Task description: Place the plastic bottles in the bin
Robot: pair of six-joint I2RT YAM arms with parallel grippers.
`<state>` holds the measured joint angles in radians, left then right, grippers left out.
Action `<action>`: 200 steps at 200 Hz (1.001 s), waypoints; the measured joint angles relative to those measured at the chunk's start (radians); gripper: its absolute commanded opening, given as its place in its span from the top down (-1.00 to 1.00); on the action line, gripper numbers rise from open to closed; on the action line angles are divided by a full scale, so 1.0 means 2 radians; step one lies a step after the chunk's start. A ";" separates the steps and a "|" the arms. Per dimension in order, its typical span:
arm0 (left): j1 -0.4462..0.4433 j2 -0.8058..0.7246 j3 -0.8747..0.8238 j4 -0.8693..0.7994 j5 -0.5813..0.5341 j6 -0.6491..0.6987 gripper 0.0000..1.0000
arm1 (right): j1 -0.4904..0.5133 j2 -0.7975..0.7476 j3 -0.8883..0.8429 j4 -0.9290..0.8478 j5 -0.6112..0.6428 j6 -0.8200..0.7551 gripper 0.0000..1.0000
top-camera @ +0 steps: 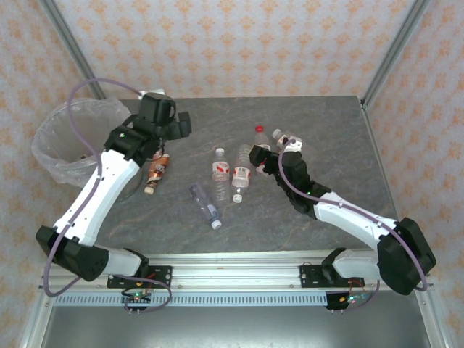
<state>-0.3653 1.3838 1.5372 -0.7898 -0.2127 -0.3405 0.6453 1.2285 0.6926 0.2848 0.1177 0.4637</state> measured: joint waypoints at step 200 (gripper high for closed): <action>0.029 0.217 -0.041 -0.009 -0.048 -0.006 -1.00 | -0.004 -0.031 -0.033 0.018 0.071 0.043 -0.99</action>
<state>-0.3077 1.8183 1.4544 -0.8082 -0.3096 -0.3534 0.6380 1.1675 0.6266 0.3206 0.2604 0.5507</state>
